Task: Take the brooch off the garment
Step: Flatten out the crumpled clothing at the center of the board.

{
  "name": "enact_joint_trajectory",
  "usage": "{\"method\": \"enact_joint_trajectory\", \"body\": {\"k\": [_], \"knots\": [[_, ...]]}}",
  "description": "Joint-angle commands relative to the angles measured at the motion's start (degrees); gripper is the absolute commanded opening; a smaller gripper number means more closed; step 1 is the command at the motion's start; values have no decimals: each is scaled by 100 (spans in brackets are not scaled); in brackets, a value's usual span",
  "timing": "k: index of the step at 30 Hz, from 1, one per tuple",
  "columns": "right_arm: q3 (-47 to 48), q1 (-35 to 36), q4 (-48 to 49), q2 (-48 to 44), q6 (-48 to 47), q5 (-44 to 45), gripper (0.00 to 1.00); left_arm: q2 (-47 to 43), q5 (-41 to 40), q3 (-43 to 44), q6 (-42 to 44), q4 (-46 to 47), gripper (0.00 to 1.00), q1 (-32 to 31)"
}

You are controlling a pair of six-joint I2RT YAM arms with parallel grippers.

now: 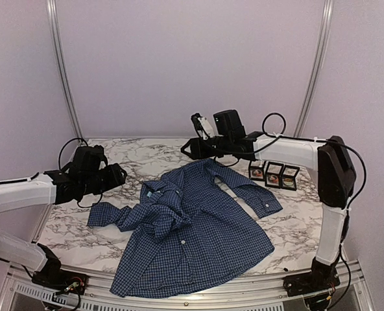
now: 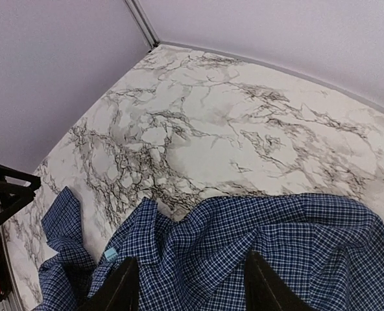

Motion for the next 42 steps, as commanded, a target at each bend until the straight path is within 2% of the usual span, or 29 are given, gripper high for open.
{"method": "enact_joint_trajectory", "body": {"k": [1,7,12,19,27,39,42], "knots": [[757,456,-841,618,-522,322,52,886,1133,310,-70,383,62,415],[830,820,-982,698,-509,460,52,2088,1752,976,64,430,56,569],[295,843,-804,368,-352,439,52,2778,1881,1453,115,234,53,570],[-393,852,-662,-92,-247,482,53,3337,1856,1759,257,13,49,562],[-647,852,-463,-158,-151,380,52,3660,1784,1914,289,-213,48,468],[-722,852,-373,-158,-159,366,52,3865,1701,2210,524,-93,0,407],[-760,852,-330,-150,-142,341,52,3789,1557,2432,772,-121,0,411]]}}
